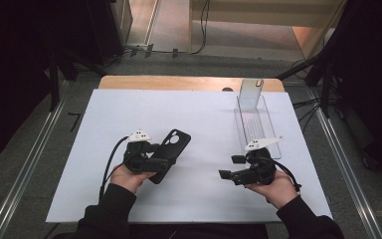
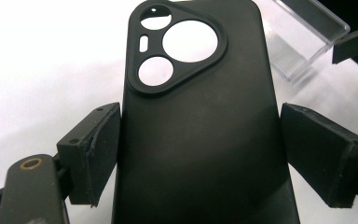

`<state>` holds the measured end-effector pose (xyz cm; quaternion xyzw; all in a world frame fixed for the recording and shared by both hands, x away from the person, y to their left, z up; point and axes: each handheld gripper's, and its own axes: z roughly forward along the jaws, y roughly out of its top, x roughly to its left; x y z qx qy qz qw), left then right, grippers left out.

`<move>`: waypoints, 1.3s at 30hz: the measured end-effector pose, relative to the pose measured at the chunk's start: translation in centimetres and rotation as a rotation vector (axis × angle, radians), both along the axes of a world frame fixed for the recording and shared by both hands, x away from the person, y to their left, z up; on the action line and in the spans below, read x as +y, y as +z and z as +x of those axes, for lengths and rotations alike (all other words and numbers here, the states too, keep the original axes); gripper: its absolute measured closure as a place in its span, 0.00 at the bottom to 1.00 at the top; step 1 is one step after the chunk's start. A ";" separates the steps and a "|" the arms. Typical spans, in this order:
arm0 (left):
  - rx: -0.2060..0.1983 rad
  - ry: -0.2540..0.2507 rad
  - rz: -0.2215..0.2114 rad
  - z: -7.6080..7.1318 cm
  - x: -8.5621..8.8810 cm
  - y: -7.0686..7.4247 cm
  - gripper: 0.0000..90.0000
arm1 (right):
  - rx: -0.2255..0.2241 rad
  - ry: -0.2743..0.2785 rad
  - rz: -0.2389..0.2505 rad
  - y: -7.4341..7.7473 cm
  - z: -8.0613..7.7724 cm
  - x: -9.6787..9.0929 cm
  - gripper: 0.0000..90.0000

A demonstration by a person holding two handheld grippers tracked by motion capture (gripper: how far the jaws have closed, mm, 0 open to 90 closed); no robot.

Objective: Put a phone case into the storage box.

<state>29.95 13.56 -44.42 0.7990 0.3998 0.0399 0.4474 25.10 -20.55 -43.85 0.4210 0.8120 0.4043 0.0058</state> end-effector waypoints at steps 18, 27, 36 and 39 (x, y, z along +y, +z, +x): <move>-0.113 0.079 -0.056 -0.3 -2.1 -0.5 0.17 | 0.025 -0.048 0.095 2.7 2.6 2.2 0.23; -0.157 0.094 -0.060 -0.8 -3.0 -1.5 0.17 | 0.025 -0.050 0.097 3.3 3.8 3.6 0.23; -0.198 0.088 -0.076 -1.1 -3.7 -2.0 0.17 | 0.041 -0.064 0.120 3.6 5.0 4.3 0.23; -0.211 0.083 -0.091 -1.2 -3.9 -2.1 0.17 | 0.047 -0.075 0.122 3.6 5.5 4.6 0.23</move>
